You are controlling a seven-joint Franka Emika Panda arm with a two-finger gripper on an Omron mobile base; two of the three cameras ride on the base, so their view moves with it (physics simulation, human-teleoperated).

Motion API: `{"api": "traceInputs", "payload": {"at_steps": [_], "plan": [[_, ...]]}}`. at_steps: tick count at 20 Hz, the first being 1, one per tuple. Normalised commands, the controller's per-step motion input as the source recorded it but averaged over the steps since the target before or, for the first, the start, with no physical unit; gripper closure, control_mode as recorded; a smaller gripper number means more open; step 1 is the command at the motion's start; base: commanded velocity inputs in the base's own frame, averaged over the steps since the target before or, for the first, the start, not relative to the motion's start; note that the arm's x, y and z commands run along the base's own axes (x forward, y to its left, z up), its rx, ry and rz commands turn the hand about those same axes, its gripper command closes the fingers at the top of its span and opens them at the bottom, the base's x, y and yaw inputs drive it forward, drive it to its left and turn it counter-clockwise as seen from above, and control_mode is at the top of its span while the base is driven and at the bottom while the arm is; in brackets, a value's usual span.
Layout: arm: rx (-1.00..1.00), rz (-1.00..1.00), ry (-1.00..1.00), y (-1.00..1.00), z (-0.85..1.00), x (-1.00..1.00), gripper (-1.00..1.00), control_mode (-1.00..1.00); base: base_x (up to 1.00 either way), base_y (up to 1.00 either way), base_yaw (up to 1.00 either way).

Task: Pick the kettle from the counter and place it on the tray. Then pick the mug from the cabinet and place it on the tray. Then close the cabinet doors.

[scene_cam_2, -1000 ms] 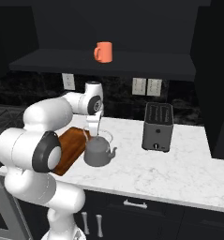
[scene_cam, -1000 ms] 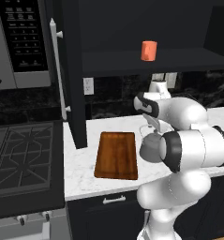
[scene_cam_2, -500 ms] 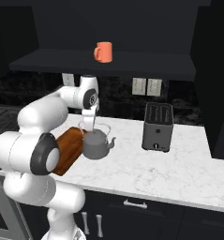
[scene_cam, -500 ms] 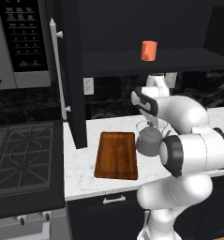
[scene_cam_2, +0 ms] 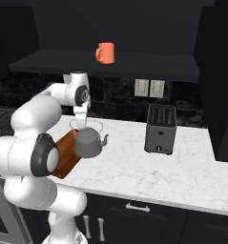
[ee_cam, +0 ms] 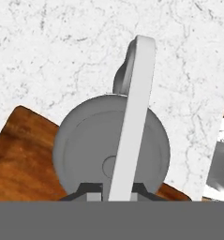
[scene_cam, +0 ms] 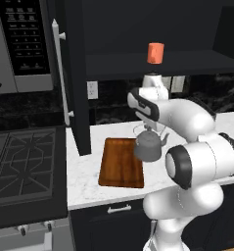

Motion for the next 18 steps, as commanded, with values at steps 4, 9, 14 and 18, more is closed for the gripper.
{"api": "traceInputs", "payload": {"at_steps": [4, 9, 14, 18], "plan": [[0.00, 0.11, -0.02, 0.53, 0.00, 0.00, 1.00, -1.00, 0.00, 0.00, 0.00], [0.00, 0.06, -0.02, 0.55, -0.19, 0.00, 1.00, -1.00, 0.00, 0.00, 0.00], [0.00, 0.00, 0.00, 0.52, -0.35, 0.13, 1.00, -1.00, 0.00, 0.00, 0.00], [0.00, 0.00, 0.00, 0.41, -0.25, 0.36, 1.00, -1.00, 0.00, 0.00, 0.00]]}}
